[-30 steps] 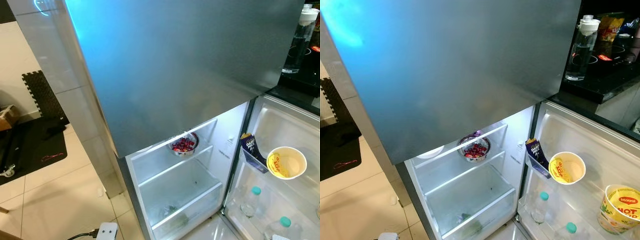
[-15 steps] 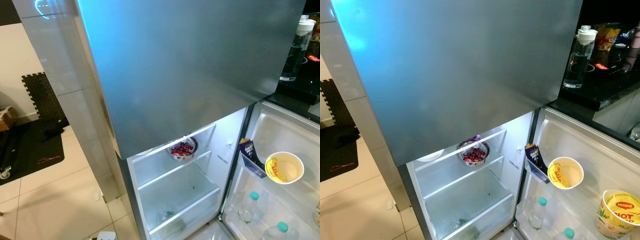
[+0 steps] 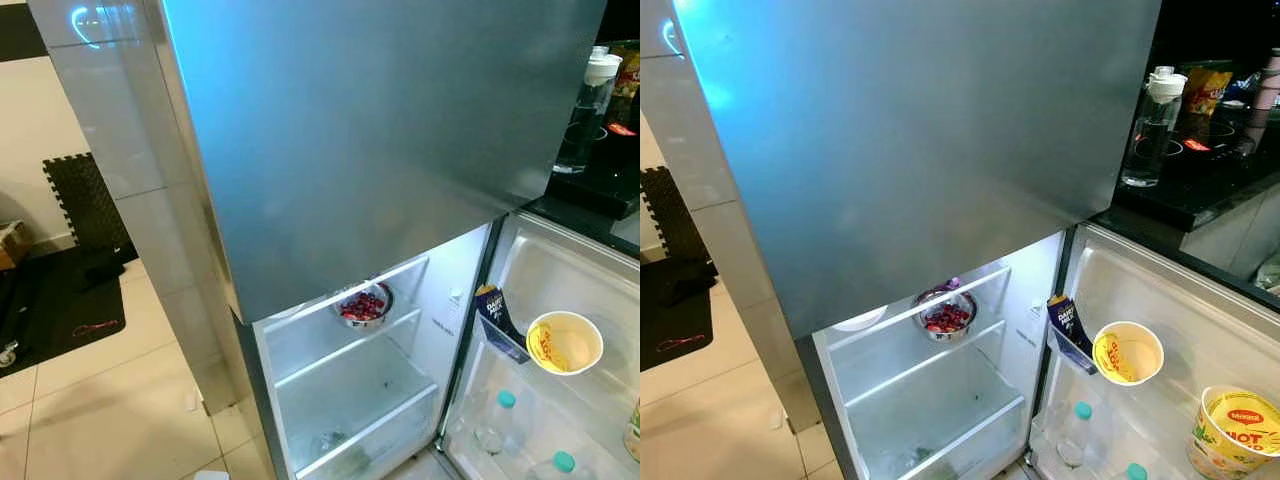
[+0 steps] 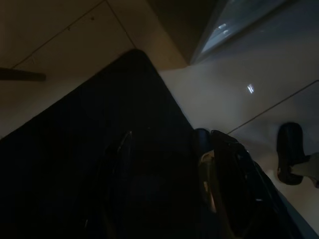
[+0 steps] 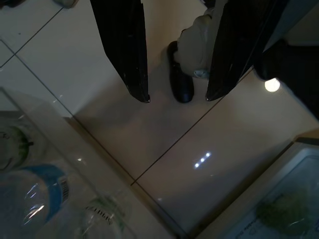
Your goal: Restocking fridge
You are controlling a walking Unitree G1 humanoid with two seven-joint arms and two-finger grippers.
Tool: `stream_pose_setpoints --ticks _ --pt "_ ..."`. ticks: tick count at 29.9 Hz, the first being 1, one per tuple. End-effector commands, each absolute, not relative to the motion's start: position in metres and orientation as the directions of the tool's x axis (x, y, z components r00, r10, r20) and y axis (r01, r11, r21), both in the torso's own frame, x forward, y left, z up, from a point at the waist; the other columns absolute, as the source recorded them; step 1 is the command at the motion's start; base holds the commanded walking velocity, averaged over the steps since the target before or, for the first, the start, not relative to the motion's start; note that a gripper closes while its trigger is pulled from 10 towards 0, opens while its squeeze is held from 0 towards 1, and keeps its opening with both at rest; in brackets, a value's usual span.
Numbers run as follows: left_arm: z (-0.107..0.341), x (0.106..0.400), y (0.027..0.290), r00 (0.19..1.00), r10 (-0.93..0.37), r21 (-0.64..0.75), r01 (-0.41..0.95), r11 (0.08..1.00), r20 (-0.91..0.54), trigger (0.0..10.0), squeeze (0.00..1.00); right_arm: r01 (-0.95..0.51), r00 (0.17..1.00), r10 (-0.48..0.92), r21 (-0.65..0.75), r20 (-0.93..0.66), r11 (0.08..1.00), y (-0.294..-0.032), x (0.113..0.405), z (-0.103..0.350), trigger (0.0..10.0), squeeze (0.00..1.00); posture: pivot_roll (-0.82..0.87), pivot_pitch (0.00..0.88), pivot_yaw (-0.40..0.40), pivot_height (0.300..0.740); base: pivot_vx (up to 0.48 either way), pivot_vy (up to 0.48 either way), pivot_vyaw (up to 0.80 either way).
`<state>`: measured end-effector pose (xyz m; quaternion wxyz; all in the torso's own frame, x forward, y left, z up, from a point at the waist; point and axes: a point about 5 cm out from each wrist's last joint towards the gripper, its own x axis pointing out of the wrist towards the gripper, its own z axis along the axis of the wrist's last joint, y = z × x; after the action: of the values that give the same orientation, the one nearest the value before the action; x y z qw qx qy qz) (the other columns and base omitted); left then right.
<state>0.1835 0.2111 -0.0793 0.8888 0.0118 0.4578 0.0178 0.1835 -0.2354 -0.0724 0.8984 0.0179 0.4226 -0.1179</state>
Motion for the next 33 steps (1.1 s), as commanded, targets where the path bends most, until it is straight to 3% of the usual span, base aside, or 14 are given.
stream_pose_setpoints --ticks 1,12,17,33 --pt "-0.078 0.183 0.217 0.578 0.051 0.049 -0.018 0.999 -0.814 10.0 0.0 0.189 0.611 -0.193 -0.095 -0.768 0.977 -0.234 0.182 -0.073 10.0 0.0 -0.14 0.045 0.041 0.74 0.0 0.0 0.0" --pt "-0.081 0.182 0.207 0.582 0.023 0.047 0.026 0.999 -0.813 10.0 0.0 0.128 0.604 -0.166 -0.111 -0.78 0.986 -0.243 0.186 -0.07 10.0 0.0 -0.14 0.077 -0.029 0.74 0.0 0.0 0.0" --pt "-0.082 0.178 0.209 0.574 0.046 0.038 -0.027 0.999 -0.818 10.0 0.0 0.064 0.585 -0.139 -0.125 -0.799 0.99 -0.241 0.184 -0.072 10.0 0.0 -0.15 0.103 -0.005 0.74 0.0 0.0 0.0" --pt "-0.08 0.182 0.213 0.575 0.026 0.01 -0.031 0.999 -0.818 10.0 0.0 0.133 0.549 -0.153 -0.095 -0.822 0.987 -0.235 0.164 -0.083 10.0 0.0 -0.15 0.115 0.04 0.74 0.0 0.0 0.0"
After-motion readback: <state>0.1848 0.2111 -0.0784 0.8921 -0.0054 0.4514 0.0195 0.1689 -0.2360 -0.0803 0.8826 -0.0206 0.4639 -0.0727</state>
